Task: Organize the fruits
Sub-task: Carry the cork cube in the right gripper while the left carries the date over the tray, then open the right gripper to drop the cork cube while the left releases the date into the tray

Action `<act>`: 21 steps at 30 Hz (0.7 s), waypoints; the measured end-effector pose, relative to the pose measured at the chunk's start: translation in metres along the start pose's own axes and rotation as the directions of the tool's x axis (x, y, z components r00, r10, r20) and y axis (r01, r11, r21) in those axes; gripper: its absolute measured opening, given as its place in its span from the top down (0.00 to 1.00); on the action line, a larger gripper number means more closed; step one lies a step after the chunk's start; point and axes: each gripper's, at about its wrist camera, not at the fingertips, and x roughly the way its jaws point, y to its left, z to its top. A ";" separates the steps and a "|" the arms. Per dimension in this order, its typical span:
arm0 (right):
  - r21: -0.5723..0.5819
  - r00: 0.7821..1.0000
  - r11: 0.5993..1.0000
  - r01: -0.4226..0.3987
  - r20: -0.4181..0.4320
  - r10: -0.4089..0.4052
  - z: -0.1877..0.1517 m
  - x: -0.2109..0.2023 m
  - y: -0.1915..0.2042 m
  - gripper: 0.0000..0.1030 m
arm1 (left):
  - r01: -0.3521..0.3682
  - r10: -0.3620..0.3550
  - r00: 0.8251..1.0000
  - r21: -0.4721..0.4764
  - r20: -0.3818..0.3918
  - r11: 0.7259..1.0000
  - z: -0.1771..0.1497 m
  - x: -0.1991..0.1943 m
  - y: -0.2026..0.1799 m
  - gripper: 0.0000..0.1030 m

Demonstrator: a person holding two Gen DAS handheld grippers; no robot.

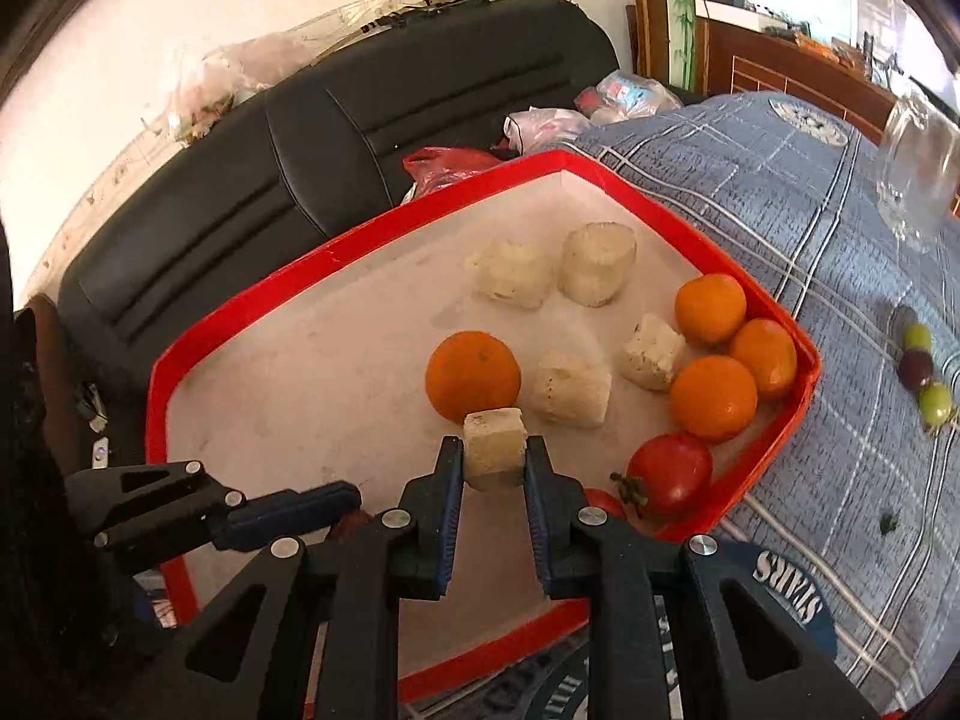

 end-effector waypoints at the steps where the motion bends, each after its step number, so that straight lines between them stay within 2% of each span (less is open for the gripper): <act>1: -0.003 1.000 1.000 0.006 0.000 -0.006 0.001 0.000 0.001 0.81 | 0.002 -0.002 1.000 0.000 0.002 1.000 0.000 0.000 -0.001 0.80; 5: -0.019 1.000 1.000 0.019 0.001 -0.019 0.002 0.003 0.001 0.80 | 0.010 -0.010 1.000 -0.003 0.002 1.000 0.001 0.002 -0.002 0.80; 14: 0.013 1.000 1.000 -0.009 0.016 0.009 -0.002 -0.006 -0.003 0.79 | 0.032 -0.031 0.999 -0.023 0.005 0.999 -0.001 0.003 0.000 0.80; 18: 0.029 0.999 0.999 -0.020 0.035 0.019 -0.005 -0.015 -0.005 0.73 | 0.035 -0.035 0.999 -0.029 0.003 0.999 -0.002 0.002 0.000 0.80; 20: 0.037 0.998 0.999 -0.021 0.053 0.019 -0.006 -0.023 -0.005 0.70 | 0.041 -0.041 0.999 -0.039 0.002 0.998 -0.002 0.000 0.001 0.74; 21: 0.040 0.998 0.999 -0.020 0.065 0.018 -0.008 -0.028 -0.005 0.68 | 0.042 -0.042 0.999 -0.041 0.004 0.998 -0.002 -0.001 0.001 0.65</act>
